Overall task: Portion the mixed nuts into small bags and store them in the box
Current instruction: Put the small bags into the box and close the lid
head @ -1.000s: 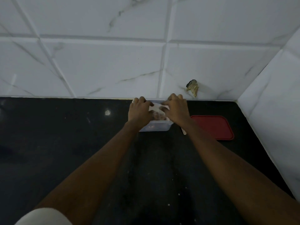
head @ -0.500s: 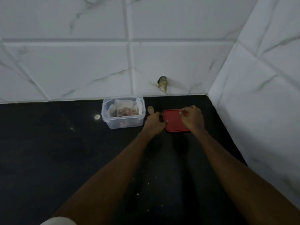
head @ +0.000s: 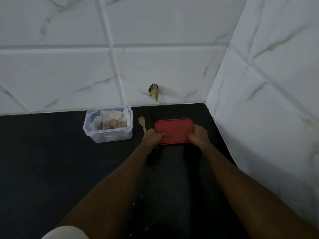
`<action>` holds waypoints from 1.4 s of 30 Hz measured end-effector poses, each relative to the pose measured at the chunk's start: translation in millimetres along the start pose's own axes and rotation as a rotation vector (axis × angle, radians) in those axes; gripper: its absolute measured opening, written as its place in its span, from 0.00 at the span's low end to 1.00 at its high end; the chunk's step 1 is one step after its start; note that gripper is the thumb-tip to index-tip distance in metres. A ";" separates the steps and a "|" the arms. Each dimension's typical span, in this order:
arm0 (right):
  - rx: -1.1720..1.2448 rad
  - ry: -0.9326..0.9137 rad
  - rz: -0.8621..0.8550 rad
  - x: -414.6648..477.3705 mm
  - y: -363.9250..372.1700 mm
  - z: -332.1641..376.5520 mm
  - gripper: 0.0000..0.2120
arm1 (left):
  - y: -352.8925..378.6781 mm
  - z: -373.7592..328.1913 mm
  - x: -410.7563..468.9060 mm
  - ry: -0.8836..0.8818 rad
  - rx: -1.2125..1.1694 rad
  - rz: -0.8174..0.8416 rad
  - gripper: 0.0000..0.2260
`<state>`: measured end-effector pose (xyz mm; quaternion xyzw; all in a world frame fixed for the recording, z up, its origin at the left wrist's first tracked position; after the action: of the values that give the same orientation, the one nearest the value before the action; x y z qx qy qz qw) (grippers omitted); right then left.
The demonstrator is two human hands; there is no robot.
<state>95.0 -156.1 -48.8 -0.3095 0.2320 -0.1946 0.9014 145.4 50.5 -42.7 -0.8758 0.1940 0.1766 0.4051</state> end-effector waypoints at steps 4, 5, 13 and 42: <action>0.168 0.034 -0.045 4.0 -2.8 -5.0 0.24 | 1.8 0.4 3.7 -0.039 -0.083 0.001 0.13; 0.218 0.061 -0.059 6.6 -3.2 -8.5 0.25 | 1.8 1.0 3.9 -0.053 -0.095 0.008 0.13; 0.857 0.275 -0.118 -8.5 -12.4 -2.0 0.12 | -16.1 4.7 -1.3 0.002 -0.211 -0.203 0.23; 0.350 -0.313 -0.016 -60.9 116.7 186.7 0.15 | -216.4 117.2 -29.5 0.095 0.005 -0.642 0.14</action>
<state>170.0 46.8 24.6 -0.1766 0.0494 -0.1885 0.9648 206.6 276.6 38.4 -0.8985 -0.0729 -0.0019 0.4328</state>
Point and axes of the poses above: each hand's wrist, its own x-axis towards the middle knuckle, its own y-axis out of the palm, z = x × y, the point moved 4 cm from there along x, towards the middle knuckle, and after that the axes turned 15 degrees about x, right-handed, at the moved point
